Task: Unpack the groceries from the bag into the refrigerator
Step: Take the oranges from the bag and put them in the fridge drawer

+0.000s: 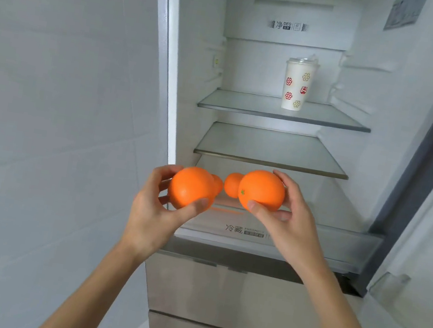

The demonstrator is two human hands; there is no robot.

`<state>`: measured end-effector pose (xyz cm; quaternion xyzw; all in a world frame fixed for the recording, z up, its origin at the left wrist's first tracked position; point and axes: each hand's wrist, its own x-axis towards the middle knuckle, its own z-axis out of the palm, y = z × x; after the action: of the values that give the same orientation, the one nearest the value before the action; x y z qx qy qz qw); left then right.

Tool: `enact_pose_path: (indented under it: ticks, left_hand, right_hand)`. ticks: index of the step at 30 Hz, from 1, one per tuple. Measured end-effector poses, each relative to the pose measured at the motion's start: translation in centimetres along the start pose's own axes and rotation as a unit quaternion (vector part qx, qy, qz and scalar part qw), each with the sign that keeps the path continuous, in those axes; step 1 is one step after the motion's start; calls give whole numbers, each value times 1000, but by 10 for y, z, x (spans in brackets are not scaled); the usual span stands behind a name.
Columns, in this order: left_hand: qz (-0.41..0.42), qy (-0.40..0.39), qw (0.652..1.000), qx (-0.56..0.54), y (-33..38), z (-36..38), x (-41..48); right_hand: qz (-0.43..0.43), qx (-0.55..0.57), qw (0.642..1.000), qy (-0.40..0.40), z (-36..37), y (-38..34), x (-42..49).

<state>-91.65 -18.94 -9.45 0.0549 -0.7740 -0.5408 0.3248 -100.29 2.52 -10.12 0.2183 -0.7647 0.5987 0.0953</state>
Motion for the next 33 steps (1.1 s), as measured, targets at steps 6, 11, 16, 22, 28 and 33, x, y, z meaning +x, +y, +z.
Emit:
enact_pose_path:
  ticks: [6, 11, 16, 22, 28, 33]
  left_hand:
    - [39, -70, 986, 146, -15, 31, 54]
    - [74, -197, 942, 261, -32, 48, 113]
    - [22, -358, 849, 389, -63, 67, 169]
    - [36, -442, 772, 456, -103, 93, 198]
    - [70, -445, 777, 440, -118, 96, 211]
    - [71, -447, 775, 440, -118, 97, 212]
  right_hand:
    - [56, -36, 998, 17, -17, 23, 48]
    - [65, -207, 968, -124, -18, 21, 101]
    - [138, -362, 888, -249, 4, 33, 163]
    - [223, -371, 823, -368, 46, 57, 196]
    - [236, -353, 799, -426, 59, 90, 202]
    - [185, -423, 781, -420, 59, 94, 201]
